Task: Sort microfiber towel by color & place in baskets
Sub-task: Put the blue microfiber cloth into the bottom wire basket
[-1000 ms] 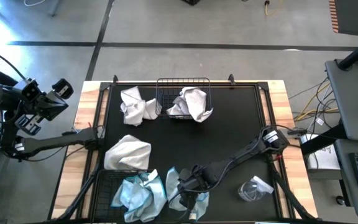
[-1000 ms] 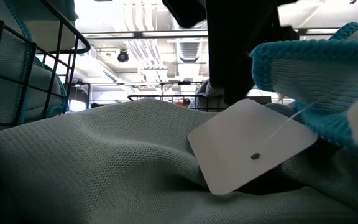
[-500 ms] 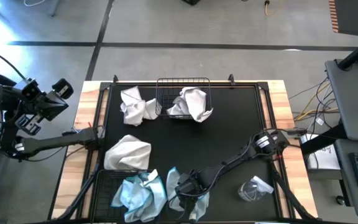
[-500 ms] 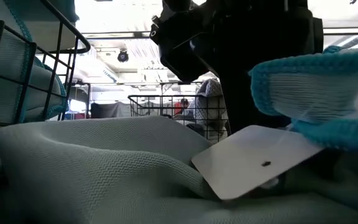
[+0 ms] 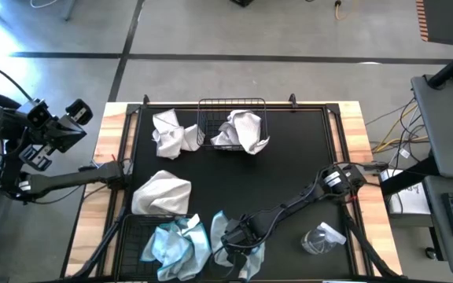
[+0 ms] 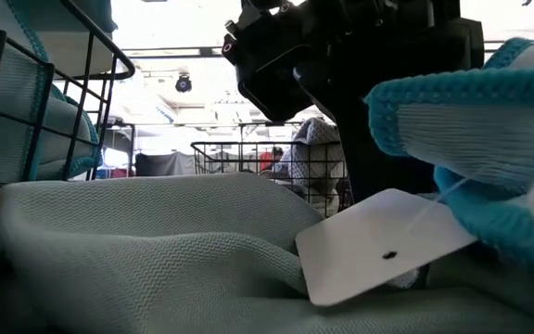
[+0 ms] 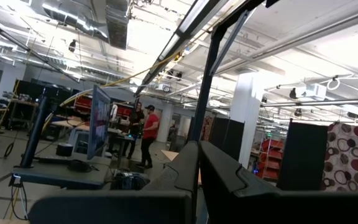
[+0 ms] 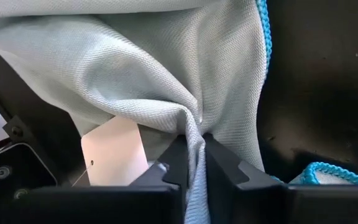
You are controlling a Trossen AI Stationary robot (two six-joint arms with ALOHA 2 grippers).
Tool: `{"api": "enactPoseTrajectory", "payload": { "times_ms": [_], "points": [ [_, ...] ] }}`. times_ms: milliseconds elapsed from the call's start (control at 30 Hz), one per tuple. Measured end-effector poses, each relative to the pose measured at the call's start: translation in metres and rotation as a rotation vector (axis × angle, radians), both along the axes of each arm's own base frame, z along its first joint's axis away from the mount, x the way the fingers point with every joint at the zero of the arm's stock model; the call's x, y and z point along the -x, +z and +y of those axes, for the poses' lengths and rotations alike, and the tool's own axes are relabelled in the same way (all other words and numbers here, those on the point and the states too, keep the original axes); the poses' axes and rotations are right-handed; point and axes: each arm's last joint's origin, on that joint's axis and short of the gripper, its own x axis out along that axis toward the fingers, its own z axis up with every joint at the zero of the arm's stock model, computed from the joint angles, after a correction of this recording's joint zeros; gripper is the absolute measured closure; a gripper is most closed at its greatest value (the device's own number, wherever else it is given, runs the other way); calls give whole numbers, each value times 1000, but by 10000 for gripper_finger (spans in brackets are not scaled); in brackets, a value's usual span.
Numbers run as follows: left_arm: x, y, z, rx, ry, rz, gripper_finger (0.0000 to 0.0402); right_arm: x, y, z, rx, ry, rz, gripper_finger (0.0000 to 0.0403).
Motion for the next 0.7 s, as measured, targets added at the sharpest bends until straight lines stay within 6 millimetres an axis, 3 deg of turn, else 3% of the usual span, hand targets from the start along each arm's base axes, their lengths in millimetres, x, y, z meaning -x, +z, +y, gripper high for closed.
{"api": "enactPoseTrajectory", "payload": {
  "times_ms": [333,700],
  "points": [
    [0,0,0,0,0,0,402,1,8,-1,-7,1,-14,390],
    [0,0,0,0,0,0,402,8,54,-4,-45,4,-119,390]
  ]
}}
